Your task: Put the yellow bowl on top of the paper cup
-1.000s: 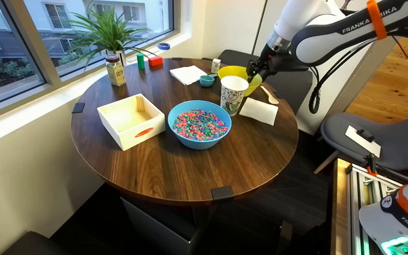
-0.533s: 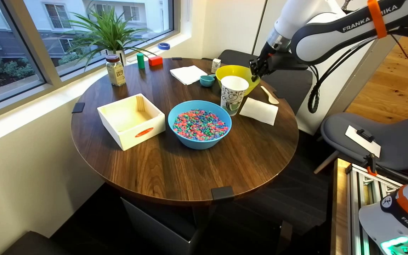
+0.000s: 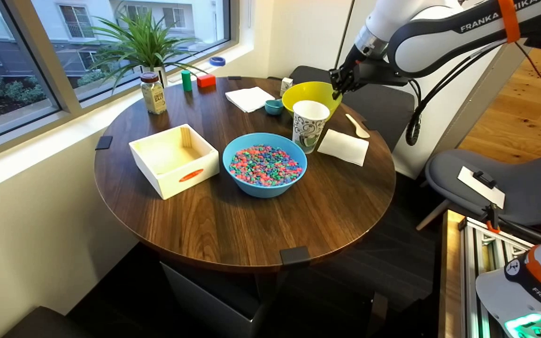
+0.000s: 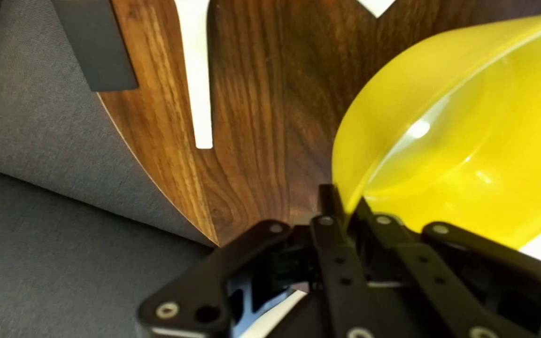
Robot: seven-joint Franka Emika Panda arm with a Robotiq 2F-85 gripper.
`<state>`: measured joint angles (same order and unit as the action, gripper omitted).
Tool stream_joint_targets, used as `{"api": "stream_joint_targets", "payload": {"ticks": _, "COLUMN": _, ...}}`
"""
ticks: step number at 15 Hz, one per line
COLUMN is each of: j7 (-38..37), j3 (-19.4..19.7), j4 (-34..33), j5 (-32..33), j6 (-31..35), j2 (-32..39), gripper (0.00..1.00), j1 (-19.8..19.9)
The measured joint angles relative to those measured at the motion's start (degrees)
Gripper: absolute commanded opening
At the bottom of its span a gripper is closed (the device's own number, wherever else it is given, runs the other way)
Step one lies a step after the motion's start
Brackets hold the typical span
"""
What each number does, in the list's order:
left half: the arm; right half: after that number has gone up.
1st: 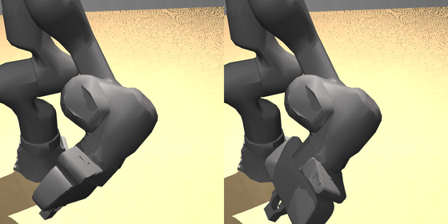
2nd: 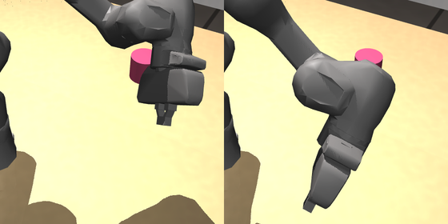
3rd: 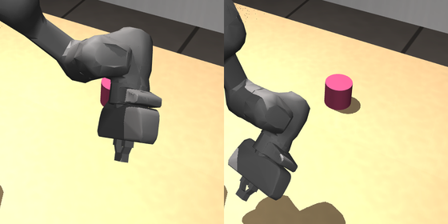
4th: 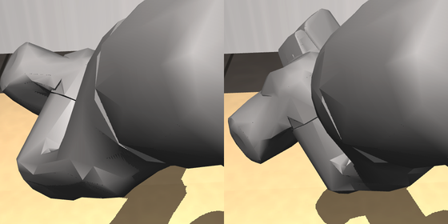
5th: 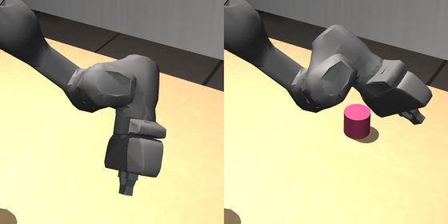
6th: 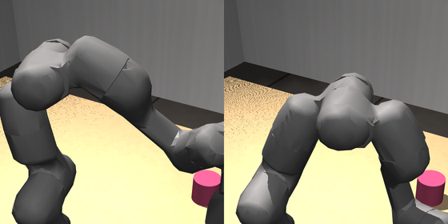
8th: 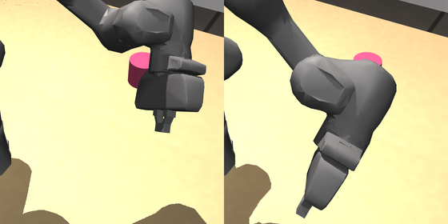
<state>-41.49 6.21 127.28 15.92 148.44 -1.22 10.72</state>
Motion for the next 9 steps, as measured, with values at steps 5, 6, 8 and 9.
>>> {"api": "stream_joint_targets", "payload": {"ticks": 5, "j7": -1.3, "j3": 0.2, "j4": 0.4, "j5": -0.3, "j6": 0.1, "j2": -1.6, "gripper": 0.01, "j1": -0.1}}
{"api": "stream_joint_targets", "payload": {"ticks": 6, "j7": -1.3, "j3": 0.2, "j4": 0.5, "j5": -0.5, "j6": 0.2, "j2": -1.9, "gripper": 0.01, "j1": -0.1}}
{"api": "stream_joint_targets", "payload": {"ticks": 8, "j7": -1.4, "j3": 0.4, "j4": 0.8, "j5": -1.1, "j6": 0.9, "j2": -2.8, "gripper": 0.01, "j1": 0.0}}
{"api": "stream_joint_targets", "payload": {"ticks": 9, "j7": -1.5, "j3": 0.5, "j4": 1.0, "j5": -1.4, "j6": 1.3, "j2": -3.2, "gripper": 0.01, "j1": 0.1}}
